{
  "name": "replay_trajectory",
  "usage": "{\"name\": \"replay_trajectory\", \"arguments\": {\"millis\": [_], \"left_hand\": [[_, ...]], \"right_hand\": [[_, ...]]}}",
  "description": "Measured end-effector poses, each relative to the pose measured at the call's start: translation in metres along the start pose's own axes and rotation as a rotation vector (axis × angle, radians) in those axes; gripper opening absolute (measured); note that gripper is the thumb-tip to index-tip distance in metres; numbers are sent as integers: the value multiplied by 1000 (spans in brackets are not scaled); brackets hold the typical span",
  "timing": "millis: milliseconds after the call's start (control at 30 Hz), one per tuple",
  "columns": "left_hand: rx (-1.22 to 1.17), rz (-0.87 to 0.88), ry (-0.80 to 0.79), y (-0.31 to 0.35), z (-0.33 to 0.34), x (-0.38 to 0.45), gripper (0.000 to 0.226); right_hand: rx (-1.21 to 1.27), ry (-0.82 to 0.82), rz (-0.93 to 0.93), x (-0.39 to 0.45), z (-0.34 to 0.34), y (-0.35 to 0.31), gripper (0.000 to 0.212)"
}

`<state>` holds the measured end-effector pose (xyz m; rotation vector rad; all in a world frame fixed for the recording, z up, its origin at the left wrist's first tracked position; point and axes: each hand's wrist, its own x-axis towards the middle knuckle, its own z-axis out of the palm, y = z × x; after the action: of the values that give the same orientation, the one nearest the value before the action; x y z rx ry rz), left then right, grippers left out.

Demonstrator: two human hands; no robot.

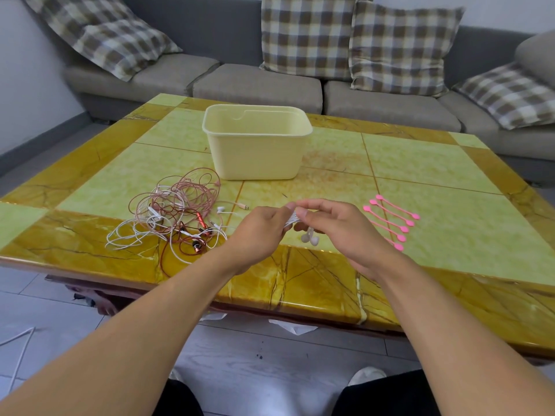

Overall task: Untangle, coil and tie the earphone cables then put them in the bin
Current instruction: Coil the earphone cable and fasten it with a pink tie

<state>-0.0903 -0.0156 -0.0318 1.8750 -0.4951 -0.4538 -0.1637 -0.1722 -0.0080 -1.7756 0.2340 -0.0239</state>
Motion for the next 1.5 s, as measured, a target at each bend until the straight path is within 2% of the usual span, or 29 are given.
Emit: {"name": "replay_trajectory", "arguments": {"millis": [133, 233, 400, 500, 600, 700, 867, 967, 1100, 1167, 1233, 1300, 1400, 1500], "left_hand": [[110, 46, -6, 1, 1, -2, 56], [93, -2, -52, 0, 0, -3, 62], [-114, -318, -215, -3, -2, 0, 61], [-230, -468, -352, -2, -8, 0, 57], [-327, -508, -423, 3, -15, 0, 55], [-325, -457, -371, 4, -13, 1, 54], [-288, -393, -281, 1, -7, -1, 57], [-272, -352, -265, 4, -6, -4, 57], [-28, -94, -72, 10, -3, -7, 61], [114, 29, 32, 8, -1, -8, 63], [182, 132, 87, 5, 1, -8, 63], [232, 192, 107, 1, 1, -7, 63], [265, 196, 87, 1, 0, -6, 64], [182, 61, 18, 2, -2, -3, 62]], "right_hand": [[15, 3, 26, 1, 0, 4, 30], [-8, 24, 33, 1, -3, 5, 19], [-313, -17, -130, -3, -8, 3, 6], [-317, -29, -203, -5, -8, 3, 10], [-294, 4, -294, -7, -6, 5, 21], [-332, 69, -297, -7, -4, 4, 36], [-366, 75, -233, -7, -6, 3, 14], [-279, 92, -228, -8, -5, 2, 12], [13, 111, -135, -11, 1, 3, 13], [127, 99, -34, -10, 3, 4, 22], [208, 51, 91, -8, 0, 4, 33], [233, -27, 174, -6, -4, 3, 34], [207, -78, 170, -5, -9, 5, 23], [96, -51, 48, -7, -10, 4, 16]]}}
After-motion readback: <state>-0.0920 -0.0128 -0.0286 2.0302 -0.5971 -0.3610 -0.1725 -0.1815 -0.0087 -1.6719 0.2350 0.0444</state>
